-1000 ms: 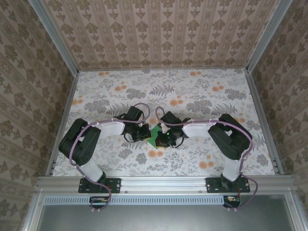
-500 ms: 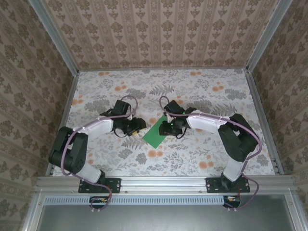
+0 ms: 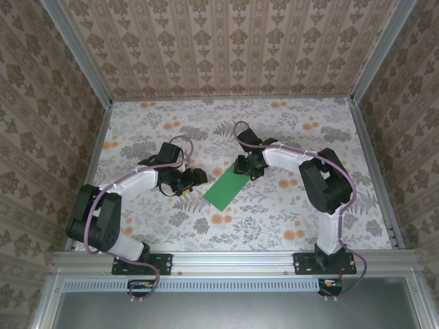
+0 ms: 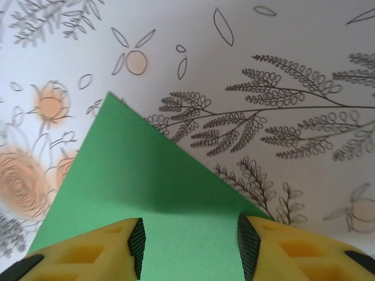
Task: Fold a paper plane with a square sheet of paper (pick it up from the middle)
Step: Rotate the square sheet of paper at the center of the table, then fold the triangle a second time at the center of the table.
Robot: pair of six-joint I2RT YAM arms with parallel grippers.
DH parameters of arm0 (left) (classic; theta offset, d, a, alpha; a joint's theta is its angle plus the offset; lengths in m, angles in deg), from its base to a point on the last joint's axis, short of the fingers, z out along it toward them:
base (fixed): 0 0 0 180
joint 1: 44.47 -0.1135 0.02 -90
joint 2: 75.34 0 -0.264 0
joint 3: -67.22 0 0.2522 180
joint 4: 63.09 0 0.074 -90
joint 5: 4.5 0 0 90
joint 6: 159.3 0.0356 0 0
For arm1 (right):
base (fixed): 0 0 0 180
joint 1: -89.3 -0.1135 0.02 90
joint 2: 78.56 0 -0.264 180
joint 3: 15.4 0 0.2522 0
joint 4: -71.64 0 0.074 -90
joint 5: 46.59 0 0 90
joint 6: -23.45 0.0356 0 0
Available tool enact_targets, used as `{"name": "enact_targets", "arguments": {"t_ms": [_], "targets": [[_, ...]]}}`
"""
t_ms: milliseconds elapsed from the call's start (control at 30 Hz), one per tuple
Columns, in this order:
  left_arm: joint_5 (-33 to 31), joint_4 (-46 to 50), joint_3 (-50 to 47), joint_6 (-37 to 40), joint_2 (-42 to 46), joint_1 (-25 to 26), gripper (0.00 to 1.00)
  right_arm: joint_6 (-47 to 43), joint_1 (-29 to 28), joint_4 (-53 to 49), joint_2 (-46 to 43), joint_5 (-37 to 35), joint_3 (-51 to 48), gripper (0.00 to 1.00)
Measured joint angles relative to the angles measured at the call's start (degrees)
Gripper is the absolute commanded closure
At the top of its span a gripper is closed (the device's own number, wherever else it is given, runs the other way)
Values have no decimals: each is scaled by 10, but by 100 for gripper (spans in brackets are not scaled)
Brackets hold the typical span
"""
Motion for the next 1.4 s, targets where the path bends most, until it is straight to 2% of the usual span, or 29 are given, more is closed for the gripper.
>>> {"name": "enact_targets", "arguments": {"t_ms": [233, 500, 633, 833, 1000, 1200, 1400], "targets": [[-13, 7, 0, 22, 5, 11, 0, -33, 1, -4, 35, 24, 50, 52], [-33, 11, -7, 19, 44, 42, 0, -135, 2, 60, 63, 114, 68, 50], [-34, 10, -19, 1, 50, 56, 1, -152, 2, 63, 74, 136, 86, 52], [-33, 14, -31, -39, 39, 68, 9, -122, -1, 44, 57, 125, 84, 48], [-28, 7, -52, -75, 39, 81, 22, -75, -14, 30, -12, 116, 27, 49], [-24, -7, -53, -99, 27, 101, 32, -26, -25, 52, -24, 175, -15, 56], [-22, -15, -53, -111, 10, 108, 43, -11, -26, 53, -10, 202, -22, 58]]}}
